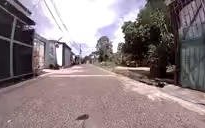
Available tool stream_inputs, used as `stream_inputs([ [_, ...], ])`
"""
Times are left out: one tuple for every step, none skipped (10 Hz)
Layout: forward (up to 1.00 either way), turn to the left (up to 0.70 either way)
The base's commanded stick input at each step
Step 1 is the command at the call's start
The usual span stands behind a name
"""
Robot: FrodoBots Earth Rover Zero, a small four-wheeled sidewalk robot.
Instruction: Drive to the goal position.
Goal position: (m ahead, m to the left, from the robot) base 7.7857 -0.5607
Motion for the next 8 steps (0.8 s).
stream_inputs([
  [0.70, 0.00],
  [0.70, 0.00],
  [0.70, 0.00],
  [0.70, 0.00],
  [0.70, 0.00],
  [0.70, 0.00],
  [0.70, 0.00],
  [0.70, 0.00],
])
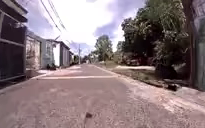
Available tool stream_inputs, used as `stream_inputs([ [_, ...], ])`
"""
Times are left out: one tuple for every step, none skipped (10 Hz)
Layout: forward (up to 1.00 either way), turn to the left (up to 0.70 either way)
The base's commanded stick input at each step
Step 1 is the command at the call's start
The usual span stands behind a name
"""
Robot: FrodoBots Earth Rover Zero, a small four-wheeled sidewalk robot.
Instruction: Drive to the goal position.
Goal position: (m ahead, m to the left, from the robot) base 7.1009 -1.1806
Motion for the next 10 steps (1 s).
stream_inputs([
  [0.70, 0.00],
  [0.70, 0.00],
  [0.70, 0.00],
  [0.70, 0.00],
  [0.70, 0.00],
  [0.70, 0.00],
  [0.70, 0.00],
  [0.70, 0.00],
  [0.70, 0.00],
  [0.70, 0.00],
])
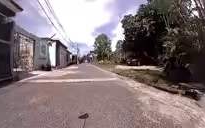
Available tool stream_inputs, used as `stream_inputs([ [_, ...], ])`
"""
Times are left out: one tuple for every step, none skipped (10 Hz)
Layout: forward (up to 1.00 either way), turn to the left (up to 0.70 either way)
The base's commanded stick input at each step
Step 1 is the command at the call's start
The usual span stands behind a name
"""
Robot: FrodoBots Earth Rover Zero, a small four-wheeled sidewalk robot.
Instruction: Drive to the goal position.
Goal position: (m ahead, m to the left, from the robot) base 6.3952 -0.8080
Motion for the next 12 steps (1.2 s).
stream_inputs([
  [0.70, 0.00],
  [0.70, 0.00],
  [0.70, 0.00],
  [0.70, 0.00],
  [0.70, 0.00],
  [0.70, 0.00],
  [0.70, 0.00],
  [0.70, 0.01],
  [0.70, 0.12],
  [0.70, 0.22],
  [0.70, 0.27],
  [0.70, 0.27],
])
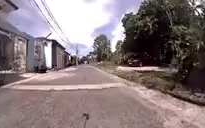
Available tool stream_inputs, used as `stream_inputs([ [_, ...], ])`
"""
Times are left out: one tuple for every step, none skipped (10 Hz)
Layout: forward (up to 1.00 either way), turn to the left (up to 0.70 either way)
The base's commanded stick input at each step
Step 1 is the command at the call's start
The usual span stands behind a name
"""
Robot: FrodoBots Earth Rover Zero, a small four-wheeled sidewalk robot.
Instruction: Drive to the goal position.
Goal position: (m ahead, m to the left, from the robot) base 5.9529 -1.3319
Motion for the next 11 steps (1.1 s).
stream_inputs([
  [0.70, 0.27],
  [0.70, 0.18],
  [0.70, 0.06],
  [0.70, 0.00],
  [0.70, 0.00],
  [0.70, 0.00],
  [0.70, 0.00],
  [0.70, 0.00],
  [0.70, 0.08],
  [0.70, 0.27],
  [0.70, 0.21],
])
